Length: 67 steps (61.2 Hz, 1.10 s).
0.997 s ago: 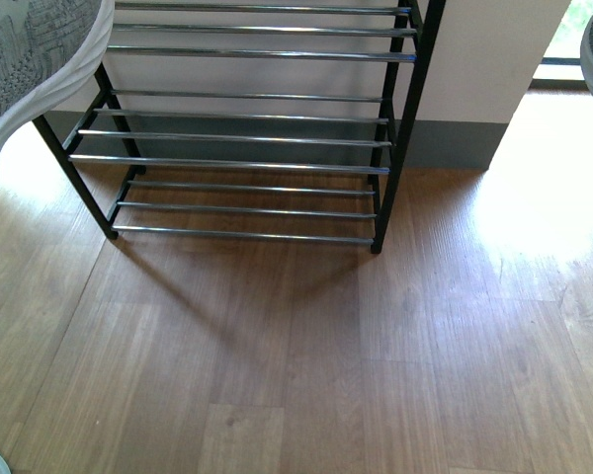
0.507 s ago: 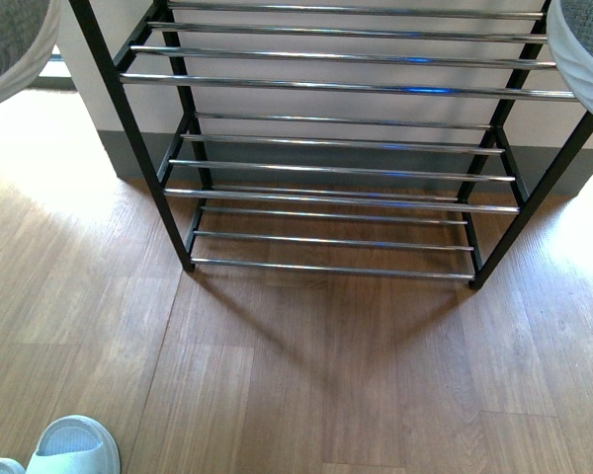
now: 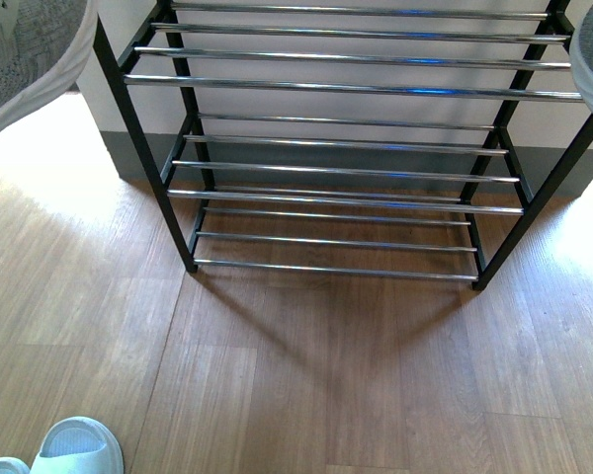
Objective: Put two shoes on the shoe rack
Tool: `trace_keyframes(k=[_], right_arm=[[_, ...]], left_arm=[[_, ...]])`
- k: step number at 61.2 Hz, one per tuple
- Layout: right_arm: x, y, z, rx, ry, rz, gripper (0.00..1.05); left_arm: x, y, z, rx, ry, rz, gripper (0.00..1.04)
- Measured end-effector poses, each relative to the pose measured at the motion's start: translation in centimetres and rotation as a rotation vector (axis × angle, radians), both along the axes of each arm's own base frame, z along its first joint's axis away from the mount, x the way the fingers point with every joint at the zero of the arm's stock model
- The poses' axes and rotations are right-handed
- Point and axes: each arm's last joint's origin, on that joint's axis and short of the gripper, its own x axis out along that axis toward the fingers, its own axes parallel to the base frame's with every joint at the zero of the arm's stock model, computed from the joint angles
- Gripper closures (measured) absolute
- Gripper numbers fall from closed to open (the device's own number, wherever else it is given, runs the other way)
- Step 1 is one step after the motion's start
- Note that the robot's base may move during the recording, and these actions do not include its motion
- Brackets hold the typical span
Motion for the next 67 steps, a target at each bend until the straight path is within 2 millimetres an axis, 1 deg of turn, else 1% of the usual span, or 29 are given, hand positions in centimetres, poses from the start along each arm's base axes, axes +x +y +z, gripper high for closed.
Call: trace_keyframes(k=[67], right_arm=[[-0.02,0.0,-0.14,0.002,0.004,-0.001,1.0]], left_arm=[[-0.01,0.0,-0.06,0.001,0.002,0.0,1.03]])
